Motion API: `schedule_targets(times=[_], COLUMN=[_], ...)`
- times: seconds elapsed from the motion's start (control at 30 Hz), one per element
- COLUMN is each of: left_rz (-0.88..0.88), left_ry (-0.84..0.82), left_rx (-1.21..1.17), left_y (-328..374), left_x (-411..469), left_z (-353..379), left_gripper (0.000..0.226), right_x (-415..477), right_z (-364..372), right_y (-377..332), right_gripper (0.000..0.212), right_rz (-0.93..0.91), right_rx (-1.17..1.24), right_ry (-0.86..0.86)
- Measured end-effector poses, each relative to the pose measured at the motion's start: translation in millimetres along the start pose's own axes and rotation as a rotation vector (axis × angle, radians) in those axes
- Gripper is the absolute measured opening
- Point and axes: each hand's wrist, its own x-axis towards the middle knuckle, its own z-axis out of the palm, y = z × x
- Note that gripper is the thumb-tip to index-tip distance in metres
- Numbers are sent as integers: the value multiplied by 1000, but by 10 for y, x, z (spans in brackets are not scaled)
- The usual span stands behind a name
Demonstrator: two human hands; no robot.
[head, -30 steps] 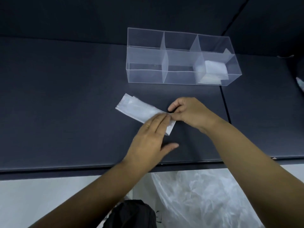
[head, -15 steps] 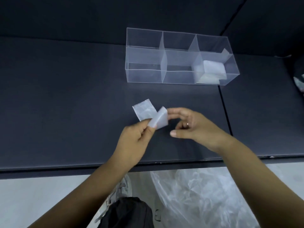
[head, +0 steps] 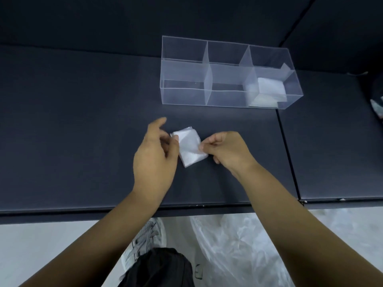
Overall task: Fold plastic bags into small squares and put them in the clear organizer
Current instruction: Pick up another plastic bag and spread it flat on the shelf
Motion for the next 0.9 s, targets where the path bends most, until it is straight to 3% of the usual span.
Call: schedule_targets(times=[0.1,0.17,0.3,0.47,0.63,0.8,0.9], left_rz=[408,499,333,251,208,130,75], left_ry=[10,-134,-382,-456,-484,-512,-557], left_rx=[311,469,689,818,830,888,754], left_y=[-19,-61,-180,-227,-200,-105,-66], left_x=[-36,-34,-27,-3,-9,-96,-131], left_z=[71,155,184,197,193,207,156], left_gripper=[22,33,59,84,91,96,106], right_x=[8,0,-39,-210,-271,-238,-219], right_z=[62,93,129,232,309,361,351], right_y=[1,-7,-6,124,117,-38,-66], right_gripper=[15,14,5,14,13,7,22], right_rz=[-16,-30,-49,-165,-175,-109,-74], right_rx=[-29,-73,-91,-297,-332,-135,17], right_ry=[48,69,143,247,311,314,245])
